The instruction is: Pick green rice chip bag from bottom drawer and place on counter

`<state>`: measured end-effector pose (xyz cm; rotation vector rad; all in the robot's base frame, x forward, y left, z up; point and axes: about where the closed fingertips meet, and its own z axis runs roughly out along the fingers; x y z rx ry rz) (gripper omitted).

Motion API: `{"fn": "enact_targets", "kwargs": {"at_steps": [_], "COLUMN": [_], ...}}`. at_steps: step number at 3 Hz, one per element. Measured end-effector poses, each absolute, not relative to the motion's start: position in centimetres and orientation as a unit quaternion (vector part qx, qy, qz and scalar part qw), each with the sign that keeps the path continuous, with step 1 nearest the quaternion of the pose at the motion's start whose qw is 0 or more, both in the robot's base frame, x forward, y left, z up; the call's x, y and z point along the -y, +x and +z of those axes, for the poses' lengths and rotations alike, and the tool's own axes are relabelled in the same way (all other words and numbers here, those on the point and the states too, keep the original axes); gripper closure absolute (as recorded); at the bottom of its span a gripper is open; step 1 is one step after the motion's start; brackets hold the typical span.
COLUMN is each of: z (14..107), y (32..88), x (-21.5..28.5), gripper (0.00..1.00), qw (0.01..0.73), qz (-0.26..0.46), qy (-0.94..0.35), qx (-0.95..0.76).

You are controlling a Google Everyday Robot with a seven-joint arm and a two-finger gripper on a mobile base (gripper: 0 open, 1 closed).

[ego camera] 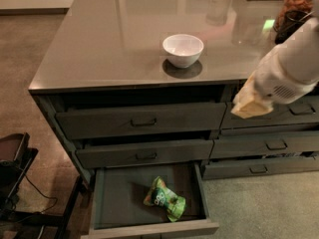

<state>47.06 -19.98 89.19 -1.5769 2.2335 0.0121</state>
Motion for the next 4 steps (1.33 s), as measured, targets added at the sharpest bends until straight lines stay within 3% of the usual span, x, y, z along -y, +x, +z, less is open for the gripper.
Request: {"fn": "enact_targets", "kwargs": {"at_steps": [1,2,4], "z": [82.1,72.2,68.8], "y": [50.0,52.5,52.9], "x": [18.0,15.9,16.1], "gripper": [0.88,1.0,1.0], "qw": [0.215,0.192,0.189], "qz": [0.044,0.092,0.098], "qy": [-0.54,-0.523,-0.511], "qx": [-0.812,-0.825,-0.833]}}
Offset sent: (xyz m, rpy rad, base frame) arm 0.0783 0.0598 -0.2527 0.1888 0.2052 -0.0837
